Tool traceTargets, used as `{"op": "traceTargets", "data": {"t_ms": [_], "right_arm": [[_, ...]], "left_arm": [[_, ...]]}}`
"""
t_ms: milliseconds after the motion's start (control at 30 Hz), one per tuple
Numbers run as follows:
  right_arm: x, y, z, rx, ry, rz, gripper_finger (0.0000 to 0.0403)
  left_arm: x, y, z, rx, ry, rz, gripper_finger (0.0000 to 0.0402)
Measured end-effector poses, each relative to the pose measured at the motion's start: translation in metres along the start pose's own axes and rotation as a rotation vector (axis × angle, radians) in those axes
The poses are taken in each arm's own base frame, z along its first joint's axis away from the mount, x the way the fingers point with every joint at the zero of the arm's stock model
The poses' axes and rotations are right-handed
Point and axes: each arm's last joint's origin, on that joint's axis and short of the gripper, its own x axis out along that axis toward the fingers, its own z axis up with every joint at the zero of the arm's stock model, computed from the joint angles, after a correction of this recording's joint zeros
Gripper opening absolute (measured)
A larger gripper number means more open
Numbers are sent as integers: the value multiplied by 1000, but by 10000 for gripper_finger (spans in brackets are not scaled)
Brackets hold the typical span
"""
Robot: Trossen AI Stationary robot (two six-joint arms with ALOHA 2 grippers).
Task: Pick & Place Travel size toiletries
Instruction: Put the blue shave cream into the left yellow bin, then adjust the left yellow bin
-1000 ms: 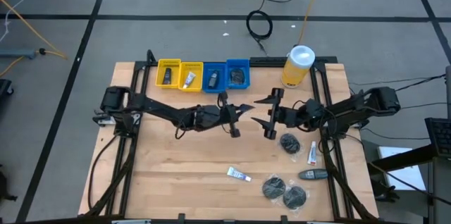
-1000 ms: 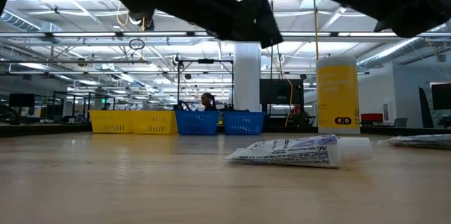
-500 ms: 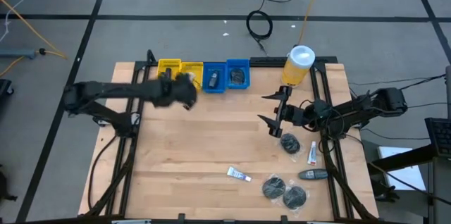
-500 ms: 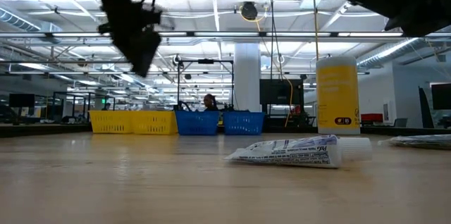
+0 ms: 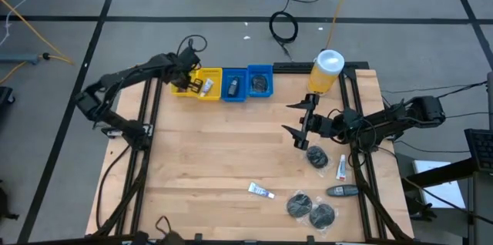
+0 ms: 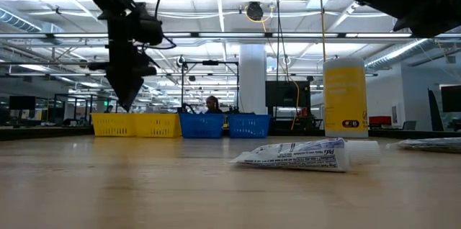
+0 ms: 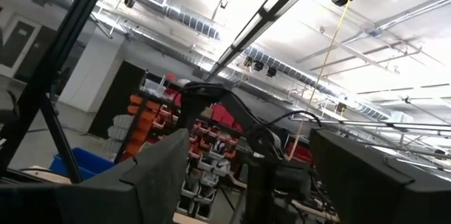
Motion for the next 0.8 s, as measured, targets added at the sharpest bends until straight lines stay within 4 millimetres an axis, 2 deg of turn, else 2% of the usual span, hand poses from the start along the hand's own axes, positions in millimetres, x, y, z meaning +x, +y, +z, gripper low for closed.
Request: {"op": "traceTargets", "data": {"t_ms": [133,300,600,800], "right_arm": [[0,0,0,18,0,0,285],[0,0,0,22,1,0,285],[0,0,0,23,1,-1,285],[0,0,0,22,3,1,286]], "left_arm": [[22,5,3,-17,92,34,3],[42,7,2,-27,203,-9,12],[50,9,3,-17,230,0,48],[50,12,4,-12,232,0,109]]}}
